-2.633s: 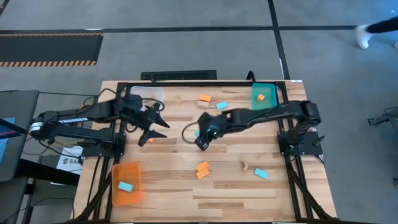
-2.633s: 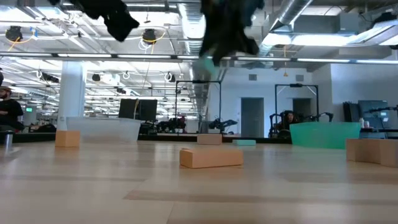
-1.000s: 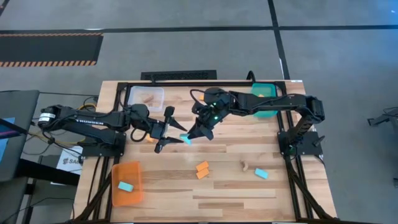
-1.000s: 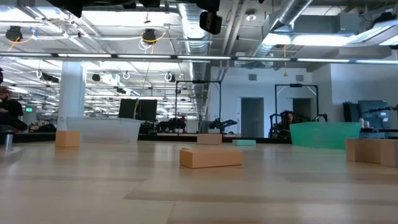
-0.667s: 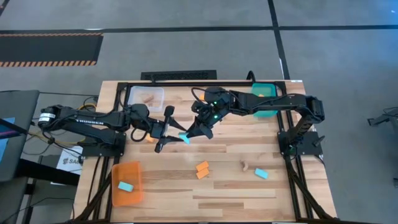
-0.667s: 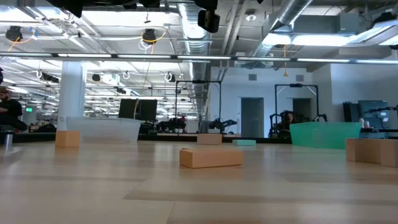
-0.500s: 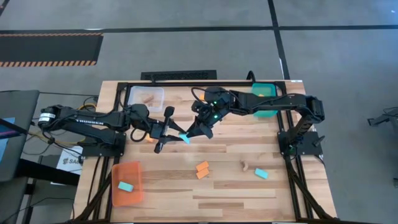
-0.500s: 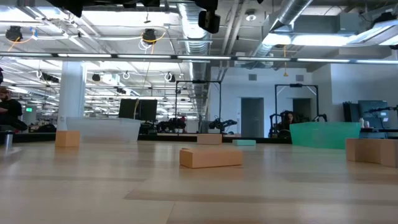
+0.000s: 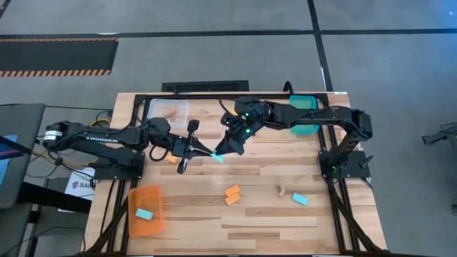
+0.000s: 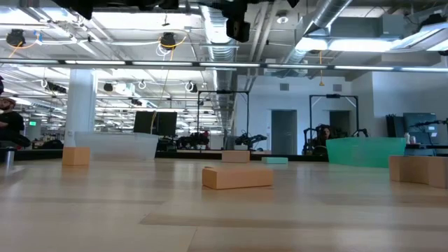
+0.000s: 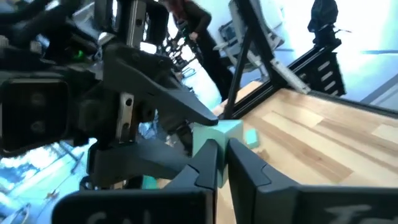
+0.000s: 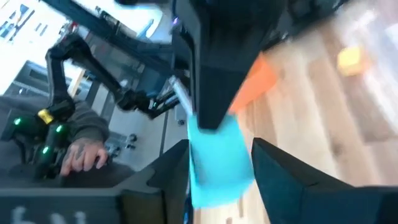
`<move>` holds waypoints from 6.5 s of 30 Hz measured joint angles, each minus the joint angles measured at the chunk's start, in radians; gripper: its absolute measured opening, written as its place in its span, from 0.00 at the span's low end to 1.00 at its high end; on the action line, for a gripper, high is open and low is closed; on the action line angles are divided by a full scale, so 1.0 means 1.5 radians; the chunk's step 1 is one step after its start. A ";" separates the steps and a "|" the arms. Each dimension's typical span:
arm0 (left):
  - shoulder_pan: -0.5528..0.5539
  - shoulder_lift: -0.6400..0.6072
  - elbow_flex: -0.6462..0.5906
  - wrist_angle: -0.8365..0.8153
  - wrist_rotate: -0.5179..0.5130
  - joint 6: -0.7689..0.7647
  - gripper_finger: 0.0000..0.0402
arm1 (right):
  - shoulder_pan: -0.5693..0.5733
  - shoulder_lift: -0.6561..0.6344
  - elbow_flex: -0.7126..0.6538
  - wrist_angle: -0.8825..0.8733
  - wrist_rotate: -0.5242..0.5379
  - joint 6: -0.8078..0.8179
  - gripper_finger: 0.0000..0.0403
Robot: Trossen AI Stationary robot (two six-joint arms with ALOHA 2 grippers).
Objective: Sort & place blocks by color
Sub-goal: Put the light blue block into the orange bin, then put the orange block into the light blue bin
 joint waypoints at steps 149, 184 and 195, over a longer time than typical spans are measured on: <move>0.163 0.143 0.141 -0.354 0.065 -0.289 0.49 | 0.381 -0.364 -0.425 -0.477 0.385 0.395 0.61; -0.054 0.243 0.140 -0.442 -0.086 -0.301 0.49 | 0.406 -0.344 -0.458 -0.223 0.506 0.581 0.61; -0.118 0.373 0.176 -0.308 -0.192 -0.559 0.49 | 0.557 -0.345 -0.349 -0.311 0.635 0.467 0.61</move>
